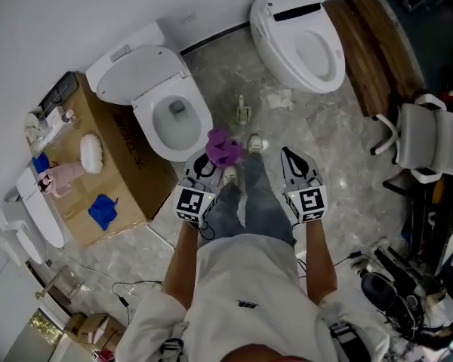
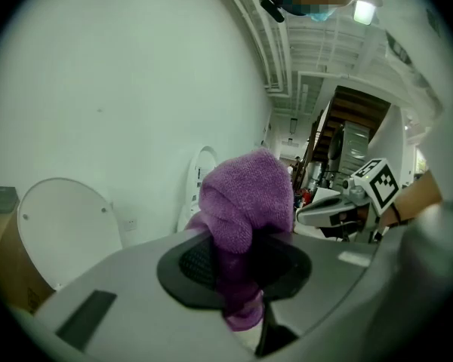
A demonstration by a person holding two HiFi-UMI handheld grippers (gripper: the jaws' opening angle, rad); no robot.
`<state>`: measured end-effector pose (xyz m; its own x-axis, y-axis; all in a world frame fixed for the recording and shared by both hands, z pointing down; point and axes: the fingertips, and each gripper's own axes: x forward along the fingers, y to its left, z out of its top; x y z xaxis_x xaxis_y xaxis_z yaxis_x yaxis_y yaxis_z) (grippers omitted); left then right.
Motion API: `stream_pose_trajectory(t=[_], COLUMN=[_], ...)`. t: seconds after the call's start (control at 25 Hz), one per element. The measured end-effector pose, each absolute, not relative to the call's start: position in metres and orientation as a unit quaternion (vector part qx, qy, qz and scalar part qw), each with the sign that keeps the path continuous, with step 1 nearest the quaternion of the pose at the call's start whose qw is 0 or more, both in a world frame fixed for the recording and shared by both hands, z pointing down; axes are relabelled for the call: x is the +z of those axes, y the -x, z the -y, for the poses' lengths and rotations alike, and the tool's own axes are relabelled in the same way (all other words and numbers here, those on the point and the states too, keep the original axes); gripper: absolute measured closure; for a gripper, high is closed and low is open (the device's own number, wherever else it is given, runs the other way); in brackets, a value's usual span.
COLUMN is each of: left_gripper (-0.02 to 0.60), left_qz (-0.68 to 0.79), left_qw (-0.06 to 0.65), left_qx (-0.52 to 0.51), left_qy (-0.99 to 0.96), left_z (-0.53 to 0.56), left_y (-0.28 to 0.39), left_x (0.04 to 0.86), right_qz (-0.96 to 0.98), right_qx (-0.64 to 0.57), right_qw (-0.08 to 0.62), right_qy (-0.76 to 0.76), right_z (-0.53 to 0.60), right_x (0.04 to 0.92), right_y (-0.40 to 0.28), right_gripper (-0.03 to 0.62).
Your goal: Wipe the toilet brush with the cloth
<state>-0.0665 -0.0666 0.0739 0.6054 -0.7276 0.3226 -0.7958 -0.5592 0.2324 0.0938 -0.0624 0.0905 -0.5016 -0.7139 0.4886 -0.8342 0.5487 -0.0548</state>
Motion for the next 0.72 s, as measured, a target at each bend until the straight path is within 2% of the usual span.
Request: stream_pose_trajectory(t=[0.72], left_gripper=[0.500], left_qz=[0.499], left_qw=[0.221], left_qx=[0.131], left_qy=[-0.828], left_z=[0.158], left_y=[0.034], left_x=[0.238], right_qz=[0.880], right_qx=[0.188], right_qw=[0.242], right_qy=[-0.362], right_z=[0.165], right_x=[0.268], right_y=[-0.102], right_gripper=[0.599])
